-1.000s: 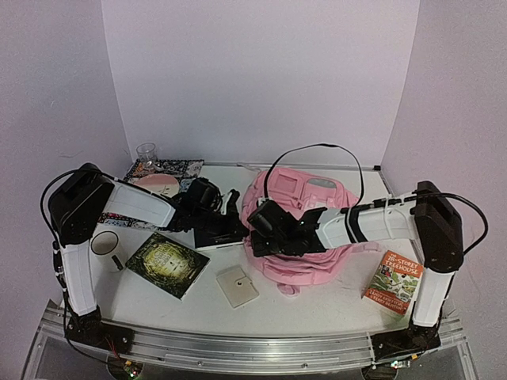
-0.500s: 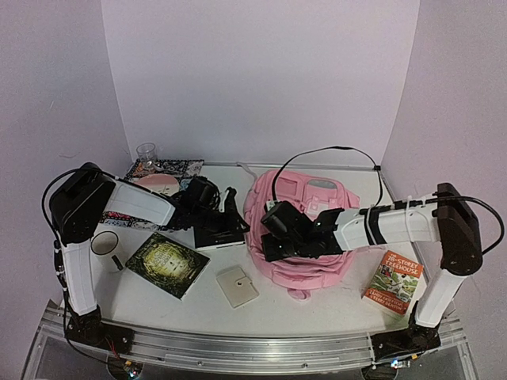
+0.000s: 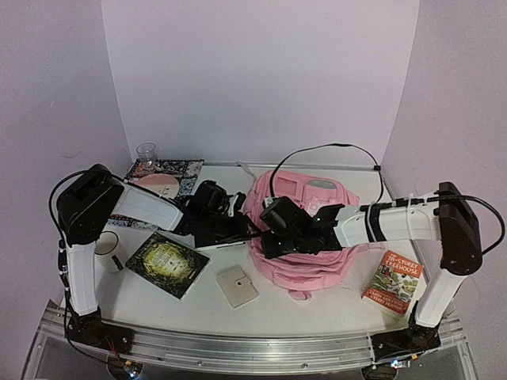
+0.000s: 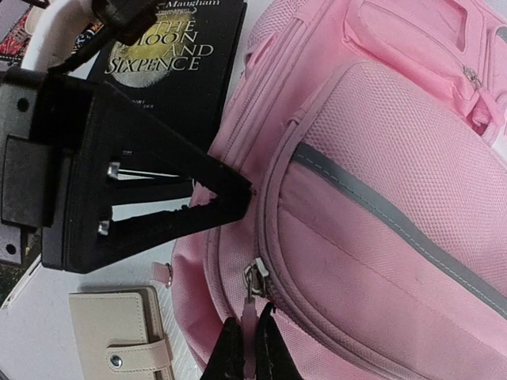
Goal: Pack the student bag
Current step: Hold the upper front pocket of the student bag, then zip the upper front pocket of the student bag.
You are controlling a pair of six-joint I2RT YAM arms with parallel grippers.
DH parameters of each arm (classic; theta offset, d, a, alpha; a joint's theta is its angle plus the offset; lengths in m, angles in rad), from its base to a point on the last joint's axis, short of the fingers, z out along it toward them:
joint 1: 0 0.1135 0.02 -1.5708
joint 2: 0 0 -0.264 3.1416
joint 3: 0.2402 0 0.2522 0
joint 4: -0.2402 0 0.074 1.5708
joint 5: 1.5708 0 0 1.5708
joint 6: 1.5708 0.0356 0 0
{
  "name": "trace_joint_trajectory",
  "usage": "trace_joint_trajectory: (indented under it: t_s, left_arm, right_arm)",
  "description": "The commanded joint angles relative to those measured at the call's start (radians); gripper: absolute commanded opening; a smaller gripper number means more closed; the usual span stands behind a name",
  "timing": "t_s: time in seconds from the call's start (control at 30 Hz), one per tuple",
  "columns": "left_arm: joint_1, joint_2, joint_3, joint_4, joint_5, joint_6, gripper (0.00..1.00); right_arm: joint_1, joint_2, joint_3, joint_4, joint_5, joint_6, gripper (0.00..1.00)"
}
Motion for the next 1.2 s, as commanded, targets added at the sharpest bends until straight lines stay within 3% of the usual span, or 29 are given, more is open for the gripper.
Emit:
trace_joint_trajectory:
  t_s: [0.0, 0.1, 0.4, 0.73, 0.87, 0.97, 1.07, 1.17]
  left_arm:
    - [-0.022, 0.014, 0.054, 0.061, 0.048, -0.022, 0.23]
    - [0.001, 0.007, 0.063, 0.062, 0.052, -0.014, 0.00]
    - [0.137, -0.030, 0.087, 0.034, 0.043, 0.042, 0.00]
    - [0.234, 0.103, 0.363, -0.296, -0.034, 0.264, 0.00]
    - [0.262, 0.157, 0.455, -0.347, -0.077, 0.324, 0.06]
    - [0.263, 0.152, 0.474, -0.351, -0.079, 0.326, 0.20]
    - [0.262, 0.108, 0.447, -0.349, -0.063, 0.289, 0.36]
    - [0.255, 0.037, 0.370, -0.314, -0.059, 0.224, 0.44]
  right_arm:
    - [0.008, -0.020, 0.037, 0.030, -0.002, -0.028, 0.00]
    - [0.006, -0.049, -0.001, 0.024, 0.003, -0.031, 0.00]
    - [-0.016, -0.204, -0.153, -0.059, 0.024, -0.039, 0.00]
    - [-0.105, -0.387, -0.296, -0.142, 0.046, -0.025, 0.00]
    - [-0.105, -0.329, -0.240, -0.096, -0.033, -0.044, 0.00]
    - [-0.105, -0.274, -0.195, -0.022, -0.093, -0.057, 0.00]
    - [-0.105, -0.228, -0.142, 0.010, -0.111, -0.062, 0.00]
    - [-0.105, -0.190, -0.104, 0.029, -0.129, -0.068, 0.00]
